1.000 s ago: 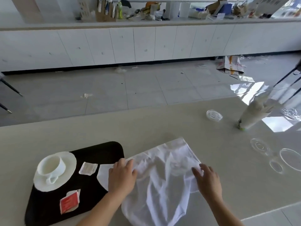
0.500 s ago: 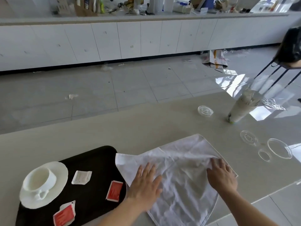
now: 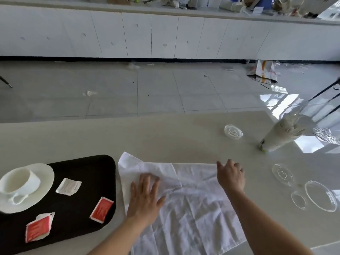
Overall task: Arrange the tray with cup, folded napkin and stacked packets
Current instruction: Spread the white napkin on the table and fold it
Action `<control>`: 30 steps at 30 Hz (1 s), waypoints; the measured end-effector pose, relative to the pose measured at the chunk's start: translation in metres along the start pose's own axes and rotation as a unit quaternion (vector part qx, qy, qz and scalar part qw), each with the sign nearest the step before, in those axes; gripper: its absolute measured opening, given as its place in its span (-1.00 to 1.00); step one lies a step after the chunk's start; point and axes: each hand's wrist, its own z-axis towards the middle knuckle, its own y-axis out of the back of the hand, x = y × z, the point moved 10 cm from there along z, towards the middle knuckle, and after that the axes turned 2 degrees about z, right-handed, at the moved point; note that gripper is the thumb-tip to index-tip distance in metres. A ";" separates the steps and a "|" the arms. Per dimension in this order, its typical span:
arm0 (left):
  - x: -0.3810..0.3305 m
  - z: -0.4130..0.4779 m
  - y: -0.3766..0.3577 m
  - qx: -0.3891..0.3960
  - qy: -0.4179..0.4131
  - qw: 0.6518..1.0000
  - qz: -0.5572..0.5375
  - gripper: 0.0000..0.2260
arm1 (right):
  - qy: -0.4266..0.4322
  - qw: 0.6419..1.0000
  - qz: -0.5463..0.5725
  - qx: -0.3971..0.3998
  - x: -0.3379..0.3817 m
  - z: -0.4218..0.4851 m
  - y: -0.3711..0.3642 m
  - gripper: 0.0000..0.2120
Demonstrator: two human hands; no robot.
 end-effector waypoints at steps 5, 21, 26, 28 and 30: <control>0.008 0.012 -0.006 -0.034 0.041 0.999 -0.009 -0.30 | 0.005 0.985 0.165 0.054 0.002 0.040 -0.004 -0.68; 0.014 0.007 -0.001 -0.092 0.053 0.994 0.001 -0.43 | 0.321 0.924 0.102 -0.182 0.037 -0.017 0.053 -0.57; 0.012 0.007 0.002 -0.089 0.041 0.995 0.007 -0.44 | 0.432 0.886 -0.133 0.104 0.067 -0.054 -0.069 -0.39; 0.013 0.007 0.001 -0.091 0.039 0.995 0.009 -0.43 | 0.442 0.880 -0.142 0.098 0.039 -0.081 -0.084 -0.35; 0.016 0.008 0.001 -0.097 0.044 0.994 0.005 -0.43 | 0.452 0.884 -0.110 0.051 0.023 -0.104 -0.073 -0.39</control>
